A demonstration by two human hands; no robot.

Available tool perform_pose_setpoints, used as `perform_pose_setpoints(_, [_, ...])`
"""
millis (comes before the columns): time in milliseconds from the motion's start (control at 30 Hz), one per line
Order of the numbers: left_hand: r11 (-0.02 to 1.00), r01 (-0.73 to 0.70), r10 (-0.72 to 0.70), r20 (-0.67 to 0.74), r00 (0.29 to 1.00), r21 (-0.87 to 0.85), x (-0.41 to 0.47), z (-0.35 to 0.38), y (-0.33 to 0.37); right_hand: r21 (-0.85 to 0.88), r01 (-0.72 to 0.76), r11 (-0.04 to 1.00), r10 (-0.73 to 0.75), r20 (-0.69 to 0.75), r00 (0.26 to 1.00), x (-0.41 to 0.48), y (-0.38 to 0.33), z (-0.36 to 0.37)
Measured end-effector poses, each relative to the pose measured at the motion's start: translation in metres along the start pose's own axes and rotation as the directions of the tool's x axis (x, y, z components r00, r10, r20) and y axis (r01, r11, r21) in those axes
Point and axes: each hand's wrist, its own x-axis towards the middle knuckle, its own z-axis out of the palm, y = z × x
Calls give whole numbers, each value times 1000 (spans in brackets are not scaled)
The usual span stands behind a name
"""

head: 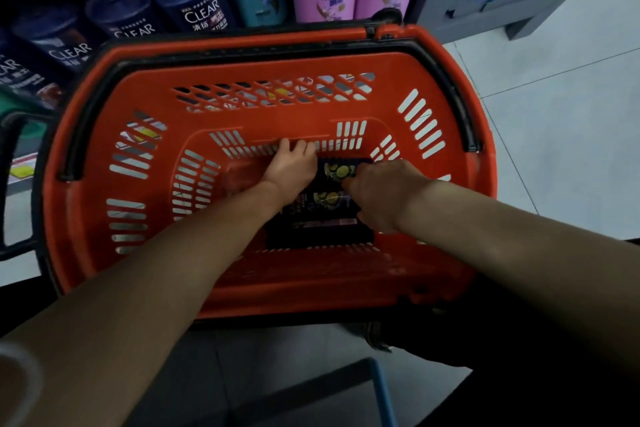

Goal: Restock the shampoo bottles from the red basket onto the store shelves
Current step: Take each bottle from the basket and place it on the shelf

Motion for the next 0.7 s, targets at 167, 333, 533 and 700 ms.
perform_pose_setpoints(167, [997, 27, -29, -21, 999, -75, -17, -16, -10, 8, -30, 1000, 29, 42, 999, 1, 2, -2])
perform_pose_setpoints(333, [986, -41, 22, -120, 992, -160, -40, -52, -27, 24, -73, 997, 72, 54, 996, 4, 3, -6])
perform_pose_setpoints(533, [937, 44, -79, -88, 993, -346, -87, -102, -59, 18, -101, 995, 102, -38, 994, 2, 0, -28])
perform_pose_setpoints(700, [752, 175, -282, -69, 957, -636, -148, -148, -108, 125, -67, 990, 96, -250, 963, -9, -1, -58])
